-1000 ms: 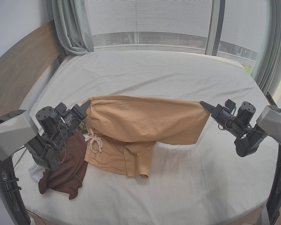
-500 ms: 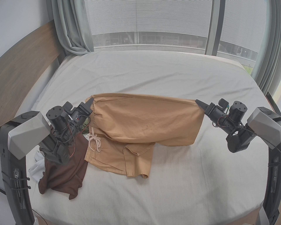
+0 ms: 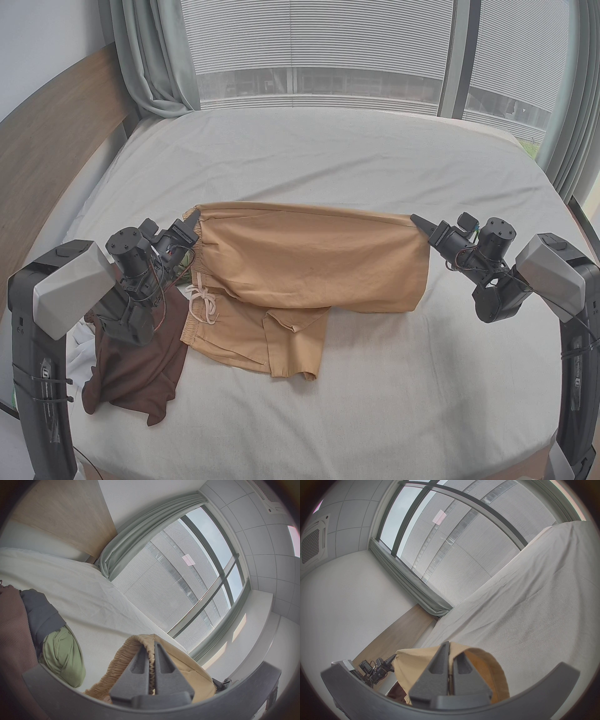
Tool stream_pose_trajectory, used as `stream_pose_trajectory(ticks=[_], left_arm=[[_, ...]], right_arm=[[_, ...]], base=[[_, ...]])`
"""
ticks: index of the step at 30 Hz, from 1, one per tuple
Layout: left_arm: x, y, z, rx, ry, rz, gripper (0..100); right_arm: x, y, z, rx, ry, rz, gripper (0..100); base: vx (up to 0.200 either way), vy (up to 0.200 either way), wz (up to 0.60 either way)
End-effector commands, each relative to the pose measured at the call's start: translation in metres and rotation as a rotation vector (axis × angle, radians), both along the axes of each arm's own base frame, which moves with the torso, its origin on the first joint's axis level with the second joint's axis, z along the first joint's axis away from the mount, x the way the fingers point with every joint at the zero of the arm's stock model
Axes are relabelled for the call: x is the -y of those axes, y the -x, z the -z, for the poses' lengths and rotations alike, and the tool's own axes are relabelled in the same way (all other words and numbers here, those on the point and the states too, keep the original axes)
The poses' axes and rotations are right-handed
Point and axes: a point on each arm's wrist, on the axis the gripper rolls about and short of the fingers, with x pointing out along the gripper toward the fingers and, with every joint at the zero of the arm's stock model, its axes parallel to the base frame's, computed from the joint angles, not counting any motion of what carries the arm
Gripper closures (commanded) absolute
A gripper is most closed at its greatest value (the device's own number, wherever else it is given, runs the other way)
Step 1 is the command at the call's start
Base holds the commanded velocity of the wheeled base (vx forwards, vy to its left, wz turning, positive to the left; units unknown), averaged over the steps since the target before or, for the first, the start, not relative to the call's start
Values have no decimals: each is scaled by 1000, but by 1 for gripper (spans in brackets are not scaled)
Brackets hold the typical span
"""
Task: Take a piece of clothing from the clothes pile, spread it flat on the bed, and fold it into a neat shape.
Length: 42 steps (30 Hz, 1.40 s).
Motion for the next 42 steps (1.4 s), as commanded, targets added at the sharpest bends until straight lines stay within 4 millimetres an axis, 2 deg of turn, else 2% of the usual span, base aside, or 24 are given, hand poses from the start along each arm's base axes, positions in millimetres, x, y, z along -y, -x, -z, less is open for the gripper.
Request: stream_pose_trajectory(ticks=[1, 9, 10, 13, 14, 17, 21, 30, 32, 35, 37, 39, 40, 41, 42], left_arm=[[-1, -6, 8, -9, -1, -4, 100], [0, -10, 7, -9, -1, -2, 100], [0, -10, 6, -8, 0, -2, 100], [0, -12, 5, -12, -1, -5, 100], [0, -13, 4, -9, 0, -5, 0], [0, -18, -1, -5, 1, -8, 0], [-3, -26, -6, -30, 1, -17, 0], [-6, -25, 4, -124, -8, -71, 0], [-7, -14, 3, -146, -12, -85, 0], [-6, 7, -4, -179, -27, -69, 0], [-6, 16, -7, -187, -33, -62, 0], [-7, 33, -8, -210, -42, -24, 0], [-7, 33, -8, -210, -42, -24, 0], [-8, 48, -8, -224, -57, 13, 0], [-9, 54, -8, -229, -65, 28, 0]], right_arm=[[0, -5, 4, 3, -1, 3, 100], [-1, -11, 4, 8, -1, 3, 100], [-1, -11, 4, 6, -1, 3, 0], [-2, -17, -2, 23, -7, 22, 0], [-2, -20, -3, 32, -9, 28, 0], [-4, -25, -3, 47, -16, 48, 0], [-5, -22, 1, 31, -14, 51, 0], [-23, 17, 6, -36, 16, 6, 0], [-41, 42, 10, -75, 41, -42, 0], [-61, 68, 8, -102, 52, -103, 0], [-72, 78, 7, -115, 56, -134, 0], [-92, 96, 6, -141, 66, -195, 0], [-92, 96, 6, -141, 66, -195, 0], [-106, 105, 8, -154, 73, -238, 0], [-112, 108, 9, -160, 76, -254, 0]], base=[[0, 0, 0], [0, 0, 0], [0, 0, 0], [0, 0, 0], [0, 0, 0], [0, 0, 0], [0, 0, 0], [0, 0, 0], [0, 0, 0], [0, 0, 0], [0, 0, 0], [0, 0, 0], [0, 0, 0], [0, 0, 0], [0, 0, 0]])
